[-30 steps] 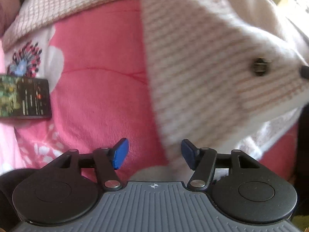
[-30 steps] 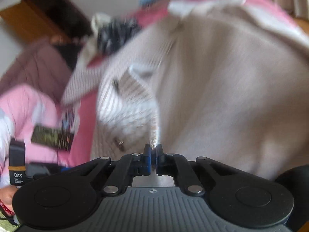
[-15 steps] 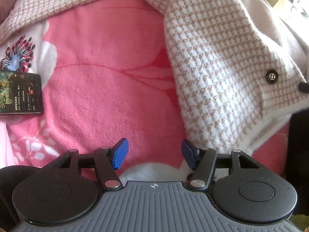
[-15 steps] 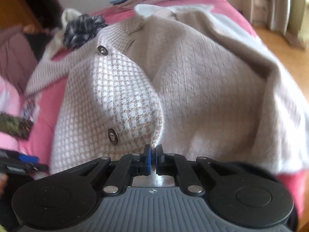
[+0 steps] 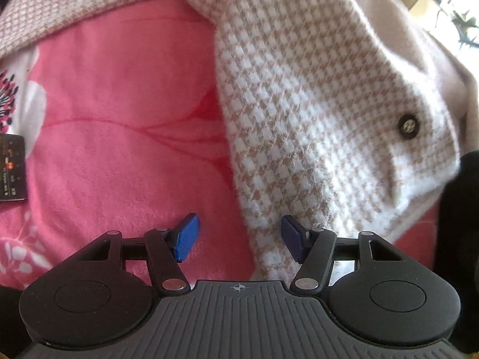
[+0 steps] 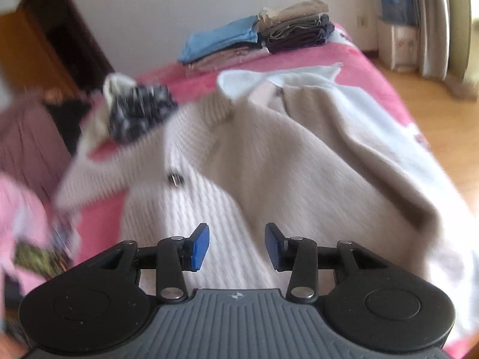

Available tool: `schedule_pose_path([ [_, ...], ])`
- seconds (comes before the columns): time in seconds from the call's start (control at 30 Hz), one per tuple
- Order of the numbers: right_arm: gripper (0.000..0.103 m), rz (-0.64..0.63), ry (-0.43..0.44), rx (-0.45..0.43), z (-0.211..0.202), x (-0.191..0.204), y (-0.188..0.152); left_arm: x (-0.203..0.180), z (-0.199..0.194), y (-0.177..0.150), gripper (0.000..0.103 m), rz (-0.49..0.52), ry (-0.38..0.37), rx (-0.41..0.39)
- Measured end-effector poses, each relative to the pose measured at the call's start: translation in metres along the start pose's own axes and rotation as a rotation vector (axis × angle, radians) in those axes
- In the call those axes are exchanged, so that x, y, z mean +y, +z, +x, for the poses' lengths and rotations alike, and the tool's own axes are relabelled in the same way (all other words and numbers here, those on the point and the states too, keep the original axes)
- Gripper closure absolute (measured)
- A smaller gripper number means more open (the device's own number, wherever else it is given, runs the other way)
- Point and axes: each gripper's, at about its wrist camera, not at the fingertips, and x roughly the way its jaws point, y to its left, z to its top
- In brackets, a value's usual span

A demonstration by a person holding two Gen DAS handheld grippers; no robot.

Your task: Fold clothes

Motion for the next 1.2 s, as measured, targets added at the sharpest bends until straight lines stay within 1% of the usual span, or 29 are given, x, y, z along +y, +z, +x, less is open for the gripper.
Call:
schedule_pose_path([
  [0.13,0.059,0.105,0.058,0.026,0.064,-0.008,0.044,0.005,0.005,0.001,0.039,-0.011,-0.021,0.012],
  [0.23,0.058,0.18,0.114,0.074,0.125,-0.012,0.076,0.005,0.009,0.0,0.038,0.006,-0.026,0.011],
  [0.33,0.058,0.234,0.128,0.114,0.182,-0.01,0.1,0.002,0.011,-0.002,0.036,0.038,-0.022,0.009],
  [0.43,0.058,0.241,0.12,0.133,0.232,-0.006,0.119,0.002,0.013,-0.003,0.034,0.047,-0.03,0.009],
  [0.5,0.058,0.215,0.083,0.163,0.26,-0.001,0.126,0.004,0.016,-0.003,0.032,0.044,-0.043,0.014],
  [0.57,0.058,0.175,0.044,0.206,0.281,0.008,0.125,0.006,0.018,-0.003,0.03,0.042,-0.053,0.019],
  [0.6,0.058,0.136,0.024,0.216,0.286,0.014,0.122,0.006,0.018,-0.003,0.028,0.044,-0.058,0.02],
  [0.63,0.059,0.071,0.003,0.206,0.287,0.024,0.119,0.006,0.019,-0.004,0.028,0.045,-0.06,0.021],
  [0.67,0.068,0.002,-0.018,0.197,0.287,0.034,0.115,0.006,0.019,-0.004,0.027,0.046,-0.06,0.02],
  [0.7,0.084,-0.068,-0.036,0.191,0.287,0.044,0.111,0.005,0.02,-0.005,0.027,0.047,-0.061,0.019],
  [0.73,0.089,-0.119,-0.05,0.183,0.285,0.05,0.107,0.005,0.02,-0.006,0.027,0.047,-0.06,0.018],
  [0.77,0.094,-0.145,-0.059,0.17,0.282,0.053,0.106,0.005,0.02,-0.007,0.027,0.047,-0.06,0.017],
  [0.83,0.096,-0.153,-0.074,0.136,0.273,0.054,0.109,0.005,0.02,-0.008,0.027,0.048,-0.059,0.014],
  [0.87,0.097,-0.149,-0.085,0.105,0.264,0.053,0.114,0.005,0.02,-0.009,0.026,0.048,-0.059,0.014],
  [0.9,0.1,-0.154,-0.105,0.061,0.254,0.054,0.118,0.005,0.02,-0.009,0.027,0.048,-0.058,0.014],
  [0.97,0.1,-0.239,-0.207,-0.062,0.232,0.062,0.124,0.006,0.021,-0.011,0.027,0.047,-0.058,0.014],
  [1.03,0.1,-0.289,-0.269,-0.148,0.215,0.065,0.131,0.006,0.022,-0.012,0.026,0.047,-0.057,0.014],
  [1.07,0.1,-0.306,-0.293,-0.174,0.211,0.066,0.135,0.006,0.022,-0.012,0.026,0.047,-0.057,0.014],
  [1.13,0.1,-0.319,-0.318,-0.177,0.216,0.063,0.141,0.007,0.024,-0.014,0.026,0.046,-0.056,0.014],
  [1.2,0.1,-0.386,-0.382,-0.166,0.238,0.061,0.143,0.007,0.025,-0.015,0.026,0.044,-0.056,0.014],
])
